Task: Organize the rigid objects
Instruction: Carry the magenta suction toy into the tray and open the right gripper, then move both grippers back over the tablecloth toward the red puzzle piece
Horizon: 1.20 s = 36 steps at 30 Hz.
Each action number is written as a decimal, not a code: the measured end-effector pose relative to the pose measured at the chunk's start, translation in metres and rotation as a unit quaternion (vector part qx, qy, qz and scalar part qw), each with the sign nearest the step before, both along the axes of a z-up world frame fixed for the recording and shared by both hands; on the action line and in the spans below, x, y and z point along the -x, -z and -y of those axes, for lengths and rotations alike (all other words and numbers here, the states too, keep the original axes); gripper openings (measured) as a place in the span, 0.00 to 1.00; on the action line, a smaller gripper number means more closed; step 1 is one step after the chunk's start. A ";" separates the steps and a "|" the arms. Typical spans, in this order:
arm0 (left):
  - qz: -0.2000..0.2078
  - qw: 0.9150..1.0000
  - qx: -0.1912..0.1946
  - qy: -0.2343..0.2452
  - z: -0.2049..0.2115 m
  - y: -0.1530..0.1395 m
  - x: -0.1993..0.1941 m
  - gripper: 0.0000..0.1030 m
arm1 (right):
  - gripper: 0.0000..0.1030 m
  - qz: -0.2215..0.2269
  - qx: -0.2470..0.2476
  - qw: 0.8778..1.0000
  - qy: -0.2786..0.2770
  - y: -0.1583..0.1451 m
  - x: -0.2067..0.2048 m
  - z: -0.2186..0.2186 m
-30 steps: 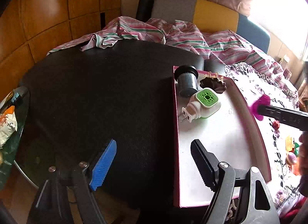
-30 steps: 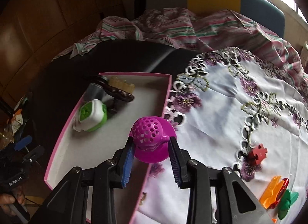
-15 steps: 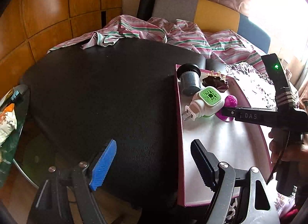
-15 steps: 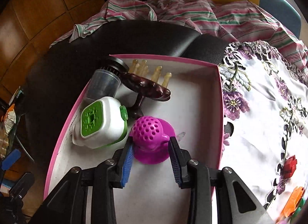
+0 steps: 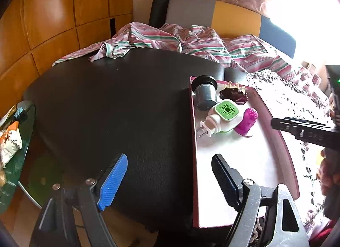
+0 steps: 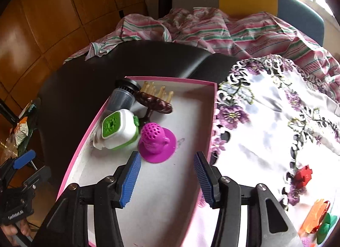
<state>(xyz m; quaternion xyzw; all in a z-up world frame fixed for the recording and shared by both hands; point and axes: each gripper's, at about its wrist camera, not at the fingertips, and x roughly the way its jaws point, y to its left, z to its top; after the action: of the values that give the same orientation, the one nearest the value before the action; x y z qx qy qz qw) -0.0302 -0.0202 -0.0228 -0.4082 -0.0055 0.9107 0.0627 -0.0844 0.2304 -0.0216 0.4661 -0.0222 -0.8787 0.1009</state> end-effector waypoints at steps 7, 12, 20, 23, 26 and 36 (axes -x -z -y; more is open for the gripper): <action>-0.003 1.000 0.011 0.021 -0.013 -0.004 -0.004 0.80 | 0.51 -0.012 -0.010 0.999 0.029 -0.013 -0.020 -0.035; -0.004 0.999 0.021 0.037 -0.025 -0.004 -0.007 0.80 | 0.51 -0.008 -0.020 0.998 0.056 -0.012 -0.027 -0.065; -0.007 0.998 0.038 0.059 -0.042 -0.005 -0.010 0.80 | 0.51 0.002 -0.034 0.995 0.094 -0.005 -0.036 -0.109; -0.011 0.997 0.047 0.068 -0.048 -0.006 -0.012 0.80 | 0.51 0.005 -0.043 0.994 0.105 -0.003 -0.039 -0.125; -0.019 0.995 0.057 0.076 -0.055 -0.008 -0.013 0.80 | 0.51 0.003 -0.045 0.991 0.126 -0.002 -0.042 -0.144; -0.038 0.990 0.077 0.110 -0.082 -0.019 -0.015 0.80 | 0.51 0.025 0.000 0.976 0.216 0.013 -0.049 -0.199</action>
<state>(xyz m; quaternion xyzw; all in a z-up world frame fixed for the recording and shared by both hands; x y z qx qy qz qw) -0.0156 0.0623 -0.0036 -0.3751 0.1116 0.9108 0.1313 -0.0355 0.4296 -0.0348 0.4717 -0.1246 -0.8680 -0.0923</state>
